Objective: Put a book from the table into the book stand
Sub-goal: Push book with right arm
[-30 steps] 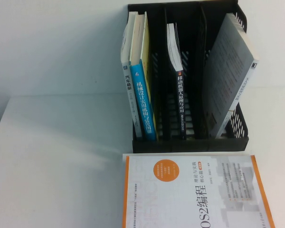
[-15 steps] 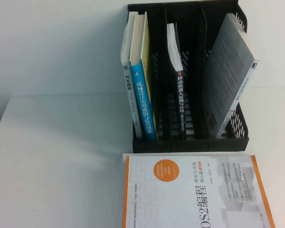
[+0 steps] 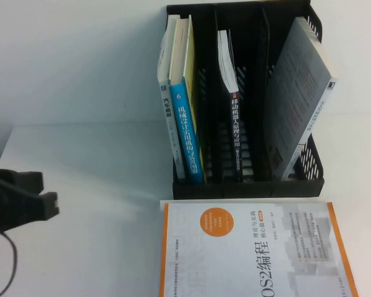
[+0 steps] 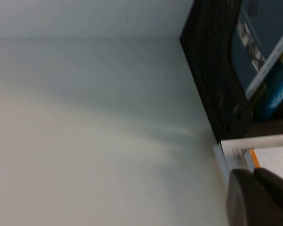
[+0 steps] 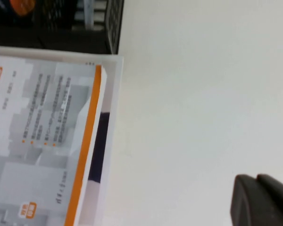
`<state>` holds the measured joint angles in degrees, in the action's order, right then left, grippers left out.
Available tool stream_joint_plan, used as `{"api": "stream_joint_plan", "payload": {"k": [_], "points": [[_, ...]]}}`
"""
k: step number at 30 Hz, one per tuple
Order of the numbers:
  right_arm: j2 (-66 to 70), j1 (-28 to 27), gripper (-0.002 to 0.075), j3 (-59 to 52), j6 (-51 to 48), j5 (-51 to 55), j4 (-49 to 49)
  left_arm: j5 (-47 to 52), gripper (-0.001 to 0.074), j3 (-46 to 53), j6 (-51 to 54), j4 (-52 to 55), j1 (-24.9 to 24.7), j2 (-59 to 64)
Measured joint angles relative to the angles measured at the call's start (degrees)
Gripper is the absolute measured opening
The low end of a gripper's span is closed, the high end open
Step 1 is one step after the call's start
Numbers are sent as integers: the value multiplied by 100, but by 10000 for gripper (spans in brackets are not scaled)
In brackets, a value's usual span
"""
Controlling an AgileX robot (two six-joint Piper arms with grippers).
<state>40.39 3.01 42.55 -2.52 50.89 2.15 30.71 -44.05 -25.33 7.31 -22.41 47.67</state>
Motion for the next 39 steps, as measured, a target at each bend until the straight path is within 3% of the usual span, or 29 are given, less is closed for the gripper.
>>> {"api": "stream_joint_plan", "payload": {"k": [6,13,17,24,32,35,39], "points": [[827,125,-3,-13,-270,-61,95,332,-4,-559,1926,-1809,235,909],[1907,125,-3,-13,-858,-273,923,1295,-4,-720,4343,-4970,1652,1853],[2483,127,-3,-13,-1045,-434,1367,1996,-4,-720,4723,-5856,2384,2336],[3545,339,-3,-13,-1078,-630,1543,2724,-4,-720,5103,-6123,2572,3078],[4277,759,-3,-13,-1078,-956,1877,2502,10,-427,5020,-6170,2572,3677],[4407,946,-3,-13,-1078,-1086,2049,2502,77,-343,5008,-6196,2572,3862],[4498,1294,-3,34,-1104,-1173,2246,2502,274,-337,5041,-6296,2572,3995]]}}
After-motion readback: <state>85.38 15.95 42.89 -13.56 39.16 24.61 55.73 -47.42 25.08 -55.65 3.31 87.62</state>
